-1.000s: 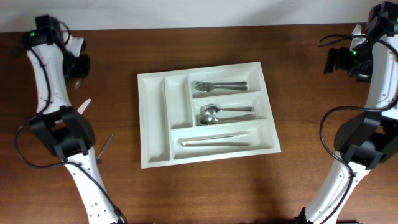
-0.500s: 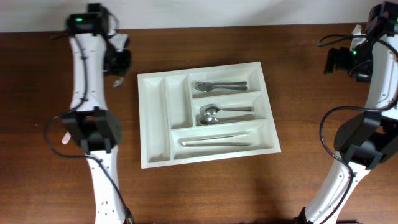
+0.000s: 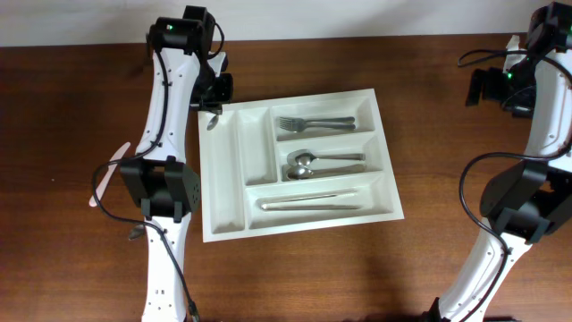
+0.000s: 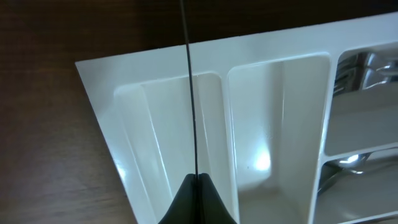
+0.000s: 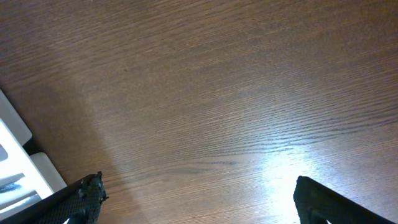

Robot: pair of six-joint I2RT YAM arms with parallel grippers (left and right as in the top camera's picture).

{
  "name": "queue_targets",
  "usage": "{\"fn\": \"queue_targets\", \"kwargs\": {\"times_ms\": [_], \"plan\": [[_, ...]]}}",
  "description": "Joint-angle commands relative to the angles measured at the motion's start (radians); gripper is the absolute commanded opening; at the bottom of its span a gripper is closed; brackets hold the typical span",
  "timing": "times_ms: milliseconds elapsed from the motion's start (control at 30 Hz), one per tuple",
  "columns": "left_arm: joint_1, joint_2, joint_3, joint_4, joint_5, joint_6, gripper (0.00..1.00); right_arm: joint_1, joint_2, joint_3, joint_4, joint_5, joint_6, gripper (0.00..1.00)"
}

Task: Pack container
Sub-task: 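Lift the spoon and carry it over the tray's left narrow compartment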

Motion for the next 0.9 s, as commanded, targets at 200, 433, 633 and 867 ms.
{"fn": "queue_targets", "kwargs": {"times_ms": [200, 433, 633, 867], "plan": [[-0.021, -0.034, 0.018, 0.045, 0.01, -0.116, 0.02, 0.005, -0.002, 0.001, -0.003, -0.006, 0.009, 0.99], [-0.048, -0.034, 0.018, 0.074, -0.008, -0.127, 0.02, 0.005, -0.002, 0.001, -0.003, -0.006, 0.009, 0.99], [-0.066, -0.034, 0.018, 0.071, -0.027, -0.137, 0.01, 0.005, -0.002, 0.001, -0.003, -0.006, 0.009, 0.99], [-0.102, -0.037, -0.016, 0.084, -0.115, -0.138, 0.02, 0.005, -0.002, 0.001, -0.003, -0.006, 0.009, 0.99]]}}
